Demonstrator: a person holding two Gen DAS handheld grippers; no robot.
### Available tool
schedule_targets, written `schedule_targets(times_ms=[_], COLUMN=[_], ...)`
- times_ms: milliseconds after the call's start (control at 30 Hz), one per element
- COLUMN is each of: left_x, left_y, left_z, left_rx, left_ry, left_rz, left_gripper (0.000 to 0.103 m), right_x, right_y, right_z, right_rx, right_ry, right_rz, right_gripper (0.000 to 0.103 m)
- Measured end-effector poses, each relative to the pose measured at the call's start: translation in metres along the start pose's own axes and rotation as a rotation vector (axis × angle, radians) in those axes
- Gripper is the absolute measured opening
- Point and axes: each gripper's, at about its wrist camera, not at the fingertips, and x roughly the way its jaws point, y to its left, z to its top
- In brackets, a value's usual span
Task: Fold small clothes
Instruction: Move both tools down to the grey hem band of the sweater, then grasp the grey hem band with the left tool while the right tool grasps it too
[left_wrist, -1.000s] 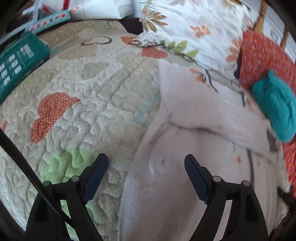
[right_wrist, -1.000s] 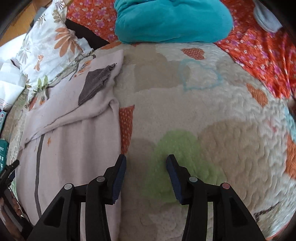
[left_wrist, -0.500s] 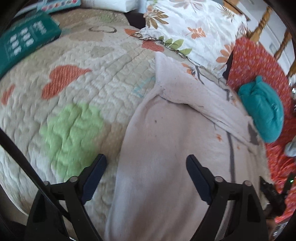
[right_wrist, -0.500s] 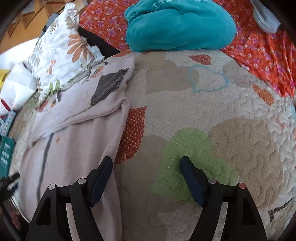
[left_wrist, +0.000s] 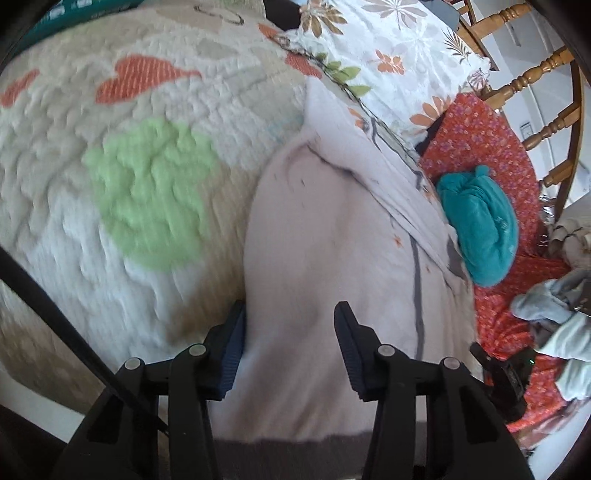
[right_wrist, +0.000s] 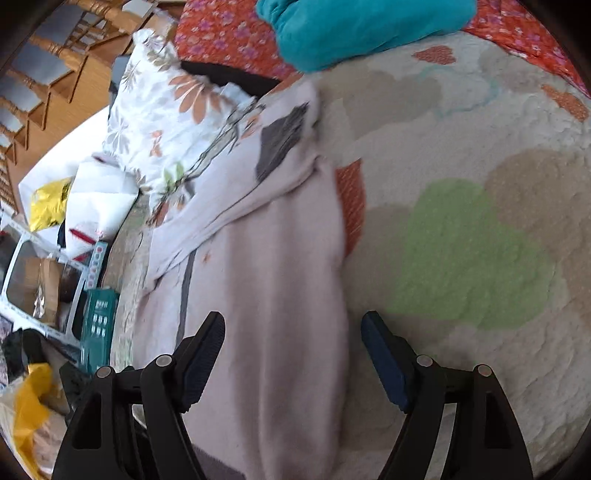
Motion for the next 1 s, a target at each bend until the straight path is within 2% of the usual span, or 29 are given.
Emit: schedule_targets(times_ms=[133, 300, 600, 800, 867, 1000], left_x=[-0.004, -0.007, -0.011, -0.006, -0.005, -0.004], left_y=[-0.002, 0.006, 0.002, 0.0, 0.001, 0.0], left_z=[-0.017, -0.038, -0.071, -0.087, -0.088, -0.089], left_rx=[0.008, -0.044, 0.001, 0.027, 0.019, 0.01], left_ry=[0.015, 0.053, 0.087, 0.131, 0.127, 0.117], left_rz=[-0.009, -0.047, -0.002, 0.017, 0.016, 0.013], left_gripper=[0.046, 0.046, 0.048, 0.049, 0.052, 0.052], right_x=[0.006, 0.006, 0.005, 0.007, 0.008, 0.006], right_y=[0.002, 0.001, -0.004, 0.001, 0.003, 0.003], right_z=[-0.01, -0.027, -0.057, -0.068, -0.07, -0.076], right_rx=[0.041, 0.106, 0.169, 0.15, 0.142, 0.135], right_ry=[0.06, 0.1, 0.194, 0.224, 0.227, 0.241], right_rz=[0.103, 0.186, 0.31, 0.316, 0.31, 0.314], right_gripper=[0.081, 0.081, 0.081, 0.081, 0.081, 0.081])
